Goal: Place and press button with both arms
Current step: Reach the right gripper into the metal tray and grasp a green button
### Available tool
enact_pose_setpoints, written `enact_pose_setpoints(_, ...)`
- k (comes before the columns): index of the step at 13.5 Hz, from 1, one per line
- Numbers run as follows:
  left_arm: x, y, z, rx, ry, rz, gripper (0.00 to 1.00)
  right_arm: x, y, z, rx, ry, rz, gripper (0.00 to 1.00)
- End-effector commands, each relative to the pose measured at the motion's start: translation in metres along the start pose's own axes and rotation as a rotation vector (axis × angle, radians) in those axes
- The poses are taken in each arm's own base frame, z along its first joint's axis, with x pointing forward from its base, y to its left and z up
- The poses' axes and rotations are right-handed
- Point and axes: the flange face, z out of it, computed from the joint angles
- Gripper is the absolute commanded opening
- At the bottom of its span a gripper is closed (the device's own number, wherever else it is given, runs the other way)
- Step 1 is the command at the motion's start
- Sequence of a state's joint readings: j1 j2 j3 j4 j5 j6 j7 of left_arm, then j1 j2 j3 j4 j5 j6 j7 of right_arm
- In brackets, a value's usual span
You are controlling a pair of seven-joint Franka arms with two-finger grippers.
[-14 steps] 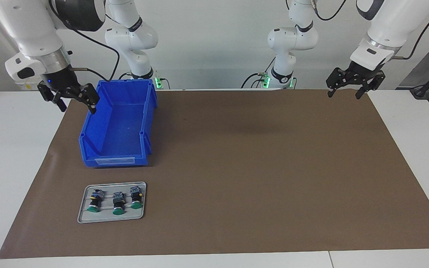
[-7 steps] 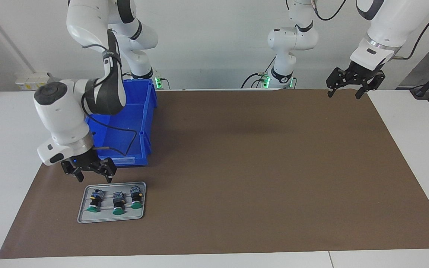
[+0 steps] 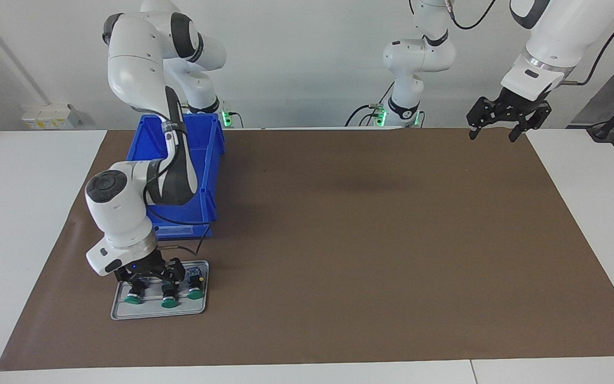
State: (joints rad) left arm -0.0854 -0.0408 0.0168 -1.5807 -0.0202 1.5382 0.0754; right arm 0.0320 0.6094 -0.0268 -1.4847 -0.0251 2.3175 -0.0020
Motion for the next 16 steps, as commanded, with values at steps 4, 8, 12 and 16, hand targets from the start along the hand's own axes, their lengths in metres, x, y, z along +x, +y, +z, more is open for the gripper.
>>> enact_pose_setpoints(4, -0.007, -0.003, 0.0, 0.016, 0.01, 0.001, 1.0, -0.018, -0.004, 0.024, 0.015, 0.012, -0.057, 0.92)
enact_pose_setpoints(8, -0.007, -0.003, 0.0, 0.016, 0.008, 0.001, 1.0, -0.021, -0.003, 0.029, 0.015, 0.018, -0.087, 0.75)
enact_pose_setpoints(12, -0.007, -0.003, 0.0, 0.016, 0.01, 0.001, 1.0, -0.029, 0.002, 0.039, 0.013, 0.021, -0.099, 0.48)
enact_pose_setpoints(16, -0.007, -0.003, 0.0, 0.016, 0.01, 0.001, 1.0, -0.027, 0.001, 0.035, 0.013, 0.023, -0.104, 0.0)
